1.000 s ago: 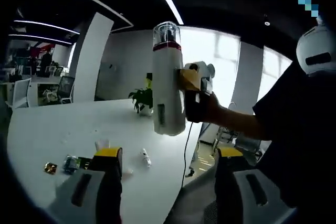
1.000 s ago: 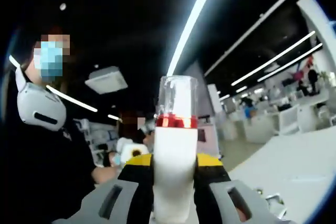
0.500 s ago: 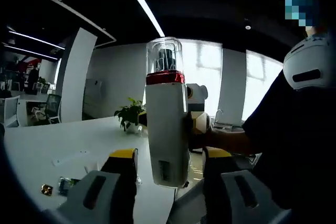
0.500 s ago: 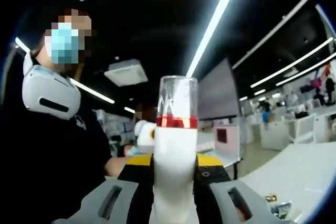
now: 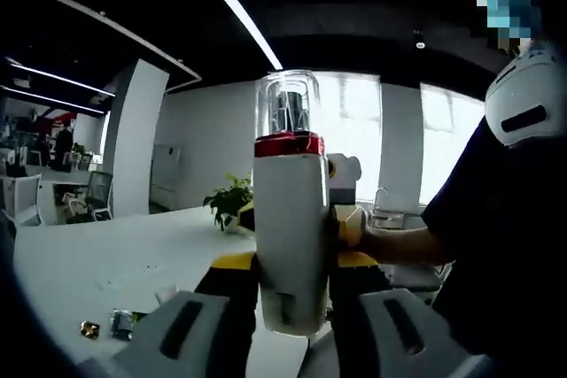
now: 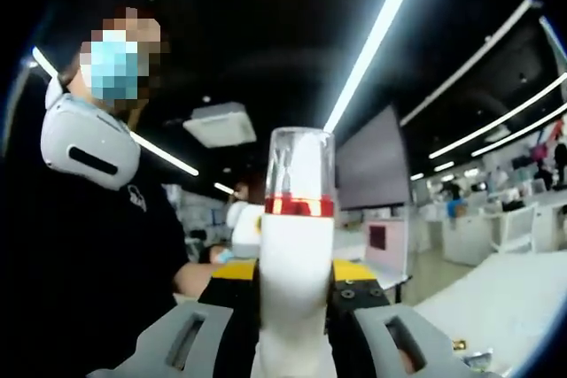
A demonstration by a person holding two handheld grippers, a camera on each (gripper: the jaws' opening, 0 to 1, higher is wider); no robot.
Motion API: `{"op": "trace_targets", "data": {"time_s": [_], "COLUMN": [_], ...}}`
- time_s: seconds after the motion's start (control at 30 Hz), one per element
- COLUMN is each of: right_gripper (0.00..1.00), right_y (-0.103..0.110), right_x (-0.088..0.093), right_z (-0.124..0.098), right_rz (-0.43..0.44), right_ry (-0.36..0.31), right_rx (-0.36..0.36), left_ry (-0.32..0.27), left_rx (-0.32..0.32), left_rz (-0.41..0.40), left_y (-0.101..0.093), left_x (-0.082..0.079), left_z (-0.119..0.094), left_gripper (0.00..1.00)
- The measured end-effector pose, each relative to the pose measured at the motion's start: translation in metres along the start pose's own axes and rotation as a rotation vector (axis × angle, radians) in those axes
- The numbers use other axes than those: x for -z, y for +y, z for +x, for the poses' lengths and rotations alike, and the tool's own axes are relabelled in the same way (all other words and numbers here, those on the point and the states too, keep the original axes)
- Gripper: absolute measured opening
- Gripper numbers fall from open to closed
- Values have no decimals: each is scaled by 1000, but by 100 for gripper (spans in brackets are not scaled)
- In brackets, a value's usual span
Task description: Arrange the skincare products in the storage area until every visible bottle or jar stands upright without overlapping.
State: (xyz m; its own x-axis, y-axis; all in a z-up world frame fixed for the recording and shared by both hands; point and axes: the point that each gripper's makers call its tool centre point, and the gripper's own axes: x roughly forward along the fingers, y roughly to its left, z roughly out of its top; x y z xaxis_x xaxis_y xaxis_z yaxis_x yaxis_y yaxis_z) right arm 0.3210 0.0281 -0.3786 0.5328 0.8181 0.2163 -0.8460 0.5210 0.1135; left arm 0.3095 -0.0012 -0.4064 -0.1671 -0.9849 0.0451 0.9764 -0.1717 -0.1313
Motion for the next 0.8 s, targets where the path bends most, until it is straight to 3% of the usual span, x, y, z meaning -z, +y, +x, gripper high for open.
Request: {"op": "trace_targets", "data": {"time_s": [0.17, 0.27, 0.33, 0.47, 0.57, 0.7, 0.8], "right_gripper": [23, 23, 25, 24, 24, 24, 30], "right_y": [-5, -4, -1, 2, 1, -2, -2], "right_x": [6, 12, 7, -3, -17, -12, -5], "right_z": [-5, -8, -8, -13, -18, -25, -27], "right_rz": [10, 71, 68, 28, 19, -9, -9], "right_ry": [31, 83, 77, 70, 40, 84, 93], "right_rx": [27, 38, 28, 54, 66, 88, 102], "left_ry": [18, 91, 117, 111, 151, 146, 135], "left_rx": [-17, -23, -16, 0, -2, 8, 4], "left_rz": [-13, 85, 137, 94, 117, 84, 73], "left_y": [3, 1, -2, -8, -9, -9, -10], "left_x": [5, 17, 21, 27, 39, 47, 51], "left_z": [1, 1, 3, 8, 11, 15, 18], "left_gripper": [34, 34, 34, 34, 34, 33, 33]}}
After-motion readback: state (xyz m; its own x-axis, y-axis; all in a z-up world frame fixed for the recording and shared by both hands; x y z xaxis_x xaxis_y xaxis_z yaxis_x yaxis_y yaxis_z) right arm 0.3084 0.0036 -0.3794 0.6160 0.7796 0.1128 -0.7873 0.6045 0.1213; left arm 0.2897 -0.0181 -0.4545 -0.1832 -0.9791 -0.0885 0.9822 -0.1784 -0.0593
